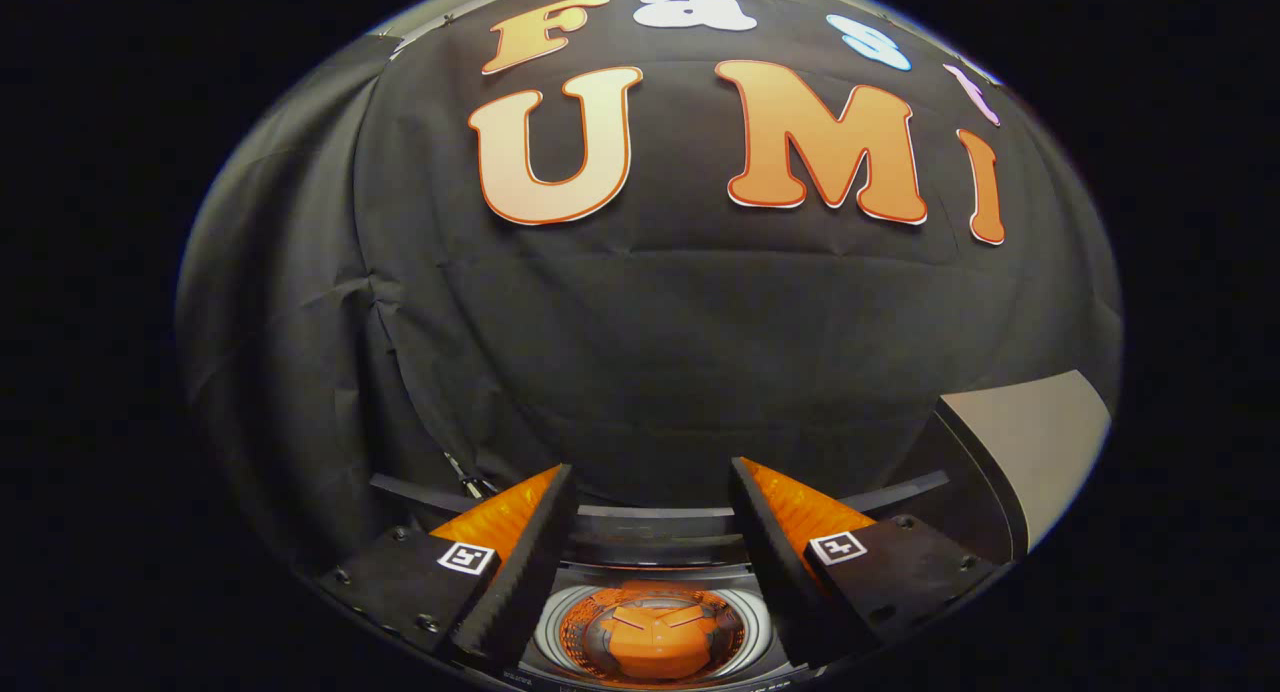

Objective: Put the clothes into the washing machine and then close the washing machine lid.

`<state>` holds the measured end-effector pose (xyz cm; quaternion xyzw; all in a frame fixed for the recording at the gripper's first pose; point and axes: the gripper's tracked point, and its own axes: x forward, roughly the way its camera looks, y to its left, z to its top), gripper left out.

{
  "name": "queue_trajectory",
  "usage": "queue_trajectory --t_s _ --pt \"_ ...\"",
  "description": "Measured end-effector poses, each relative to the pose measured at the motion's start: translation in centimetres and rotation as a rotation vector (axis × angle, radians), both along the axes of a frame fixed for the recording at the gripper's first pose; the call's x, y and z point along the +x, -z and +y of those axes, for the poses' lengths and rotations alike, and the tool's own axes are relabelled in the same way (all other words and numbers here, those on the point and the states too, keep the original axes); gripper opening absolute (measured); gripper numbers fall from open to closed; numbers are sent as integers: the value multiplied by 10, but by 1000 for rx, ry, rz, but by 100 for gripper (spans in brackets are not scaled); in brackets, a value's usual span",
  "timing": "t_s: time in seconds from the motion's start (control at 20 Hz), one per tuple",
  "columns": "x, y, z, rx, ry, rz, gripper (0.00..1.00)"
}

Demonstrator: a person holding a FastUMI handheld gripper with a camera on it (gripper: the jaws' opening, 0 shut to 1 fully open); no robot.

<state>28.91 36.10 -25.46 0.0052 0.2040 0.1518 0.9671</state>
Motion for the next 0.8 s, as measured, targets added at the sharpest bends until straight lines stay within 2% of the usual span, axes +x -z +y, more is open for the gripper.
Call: queue_trajectory --t_s 0.8 --pt "-41 25 -3 12 -5 -67 98"
